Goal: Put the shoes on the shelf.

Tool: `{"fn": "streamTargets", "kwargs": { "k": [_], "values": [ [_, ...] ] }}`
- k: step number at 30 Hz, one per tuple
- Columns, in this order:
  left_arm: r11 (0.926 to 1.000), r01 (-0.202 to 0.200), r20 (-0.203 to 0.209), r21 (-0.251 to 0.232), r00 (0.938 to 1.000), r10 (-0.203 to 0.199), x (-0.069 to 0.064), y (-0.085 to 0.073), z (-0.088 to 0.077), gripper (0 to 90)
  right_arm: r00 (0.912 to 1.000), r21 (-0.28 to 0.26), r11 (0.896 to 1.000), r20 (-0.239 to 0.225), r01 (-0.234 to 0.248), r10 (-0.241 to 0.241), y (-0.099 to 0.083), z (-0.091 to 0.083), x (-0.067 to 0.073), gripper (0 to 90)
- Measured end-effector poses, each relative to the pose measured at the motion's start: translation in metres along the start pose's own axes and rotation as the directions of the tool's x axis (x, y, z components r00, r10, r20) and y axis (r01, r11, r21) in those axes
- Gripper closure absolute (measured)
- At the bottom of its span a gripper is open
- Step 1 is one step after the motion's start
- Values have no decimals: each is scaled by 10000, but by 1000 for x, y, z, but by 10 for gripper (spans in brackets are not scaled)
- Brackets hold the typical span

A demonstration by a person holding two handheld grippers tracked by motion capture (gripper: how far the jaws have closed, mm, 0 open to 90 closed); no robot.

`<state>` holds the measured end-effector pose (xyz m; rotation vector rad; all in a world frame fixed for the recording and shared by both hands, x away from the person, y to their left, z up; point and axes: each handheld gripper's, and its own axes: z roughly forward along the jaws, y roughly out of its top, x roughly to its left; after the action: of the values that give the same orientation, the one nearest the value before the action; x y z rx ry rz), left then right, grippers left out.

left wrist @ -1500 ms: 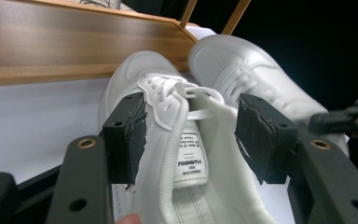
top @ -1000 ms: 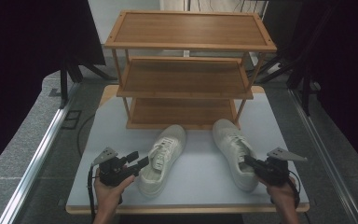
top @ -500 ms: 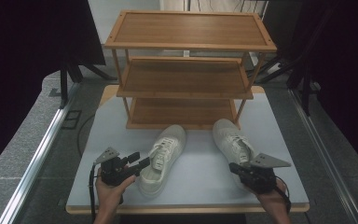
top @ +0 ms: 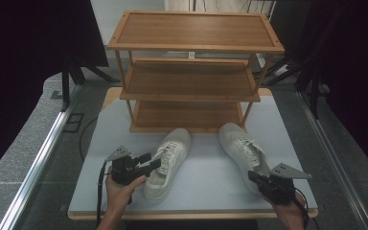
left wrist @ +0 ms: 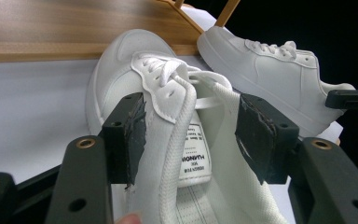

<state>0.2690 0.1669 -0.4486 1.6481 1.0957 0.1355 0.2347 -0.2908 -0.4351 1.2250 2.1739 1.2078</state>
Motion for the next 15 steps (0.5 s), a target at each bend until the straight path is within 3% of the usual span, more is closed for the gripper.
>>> {"fn": "streamTargets", "kwargs": {
  "k": [7, 10, 11, 13, 14, 15],
  "values": [
    [9999, 83, 39, 115, 10000, -83, 6, -2, 2, 427, 9995, 303, 9993, 243, -213, 206, 1, -7, -12, 896],
    [9999, 71, 43, 143, 10000, -72, 6, -2, 0, 424, 9998, 316, 9993, 97, -201, 198, 1, -6, -12, 868],
    [10000, 56, 28, 32, 10000, -56, 6, -1, -3, 424, 9999, 117, 9999, -135, -48, 50, 3, -6, -10, 786],
    [10000, 6, 12, -78, 10000, -6, 6, 2, -7, 422, 9996, -238, 9997, -253, 110, -116, 6, -8, -6, 733],
    [10000, 6, 12, -78, 10000, -6, 6, 2, -7, 422, 9996, -238, 9997, -253, 110, -116, 6, -8, -6, 733],
    [9999, -49, -30, -121, 10000, 49, 6, 3, -8, 422, 9992, -740, 9965, -65, 380, -386, 10, -15, -4, 641]
  ]
}}
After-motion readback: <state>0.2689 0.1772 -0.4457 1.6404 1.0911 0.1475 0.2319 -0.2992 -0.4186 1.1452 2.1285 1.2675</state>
